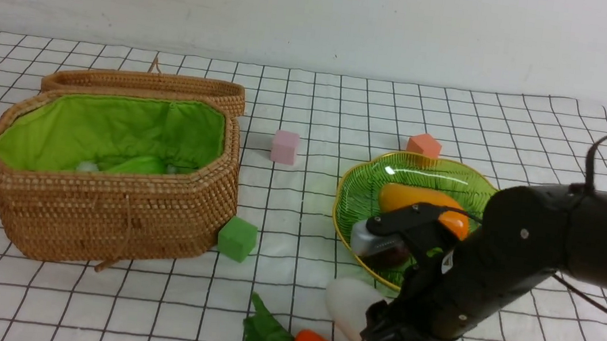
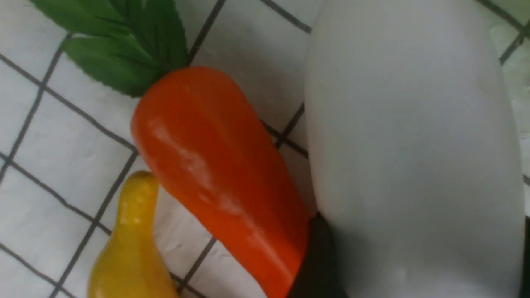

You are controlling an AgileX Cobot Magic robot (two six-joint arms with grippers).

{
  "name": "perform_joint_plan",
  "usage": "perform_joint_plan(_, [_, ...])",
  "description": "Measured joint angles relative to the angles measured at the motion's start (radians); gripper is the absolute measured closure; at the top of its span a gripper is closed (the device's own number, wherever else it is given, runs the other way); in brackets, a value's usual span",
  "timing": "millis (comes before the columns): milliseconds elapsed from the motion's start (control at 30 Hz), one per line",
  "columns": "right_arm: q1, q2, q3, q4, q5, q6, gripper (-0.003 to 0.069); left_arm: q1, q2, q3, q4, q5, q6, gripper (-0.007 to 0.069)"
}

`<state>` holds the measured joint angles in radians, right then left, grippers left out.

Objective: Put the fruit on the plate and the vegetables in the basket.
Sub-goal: Take a daikon with your right arm and place it on the basket on the left.

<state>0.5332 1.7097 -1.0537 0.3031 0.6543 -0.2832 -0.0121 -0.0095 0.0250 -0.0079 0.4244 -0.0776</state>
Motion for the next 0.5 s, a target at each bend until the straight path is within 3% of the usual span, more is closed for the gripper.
perform_joint_plan(100, [0.0,-0.06,-0.033,0.085,0.03,-0.094,0.0127,0.0,0.0,0.0,0.0,0.0,0.0,0.0559])
perform_joint_plan(267, [0.003,-0.071,-0.277,0.399,0.142,-0.364,0.0127,0.0,0.0,0.0,0.0,0.0,0.0,0.0554])
perform_joint_plan(400, [0.022,0.048,-0.537,0.541,0.185,-0.468,0.0127,0.0,0.0,0.0,0.0,0.0,0.0,0.0554])
perform_joint_plan(500, [0.045,0.153,-0.704,0.577,0.169,-0.483,0.0127,0.0,0.0,0.0,0.0,0.0,0.0,0.0553])
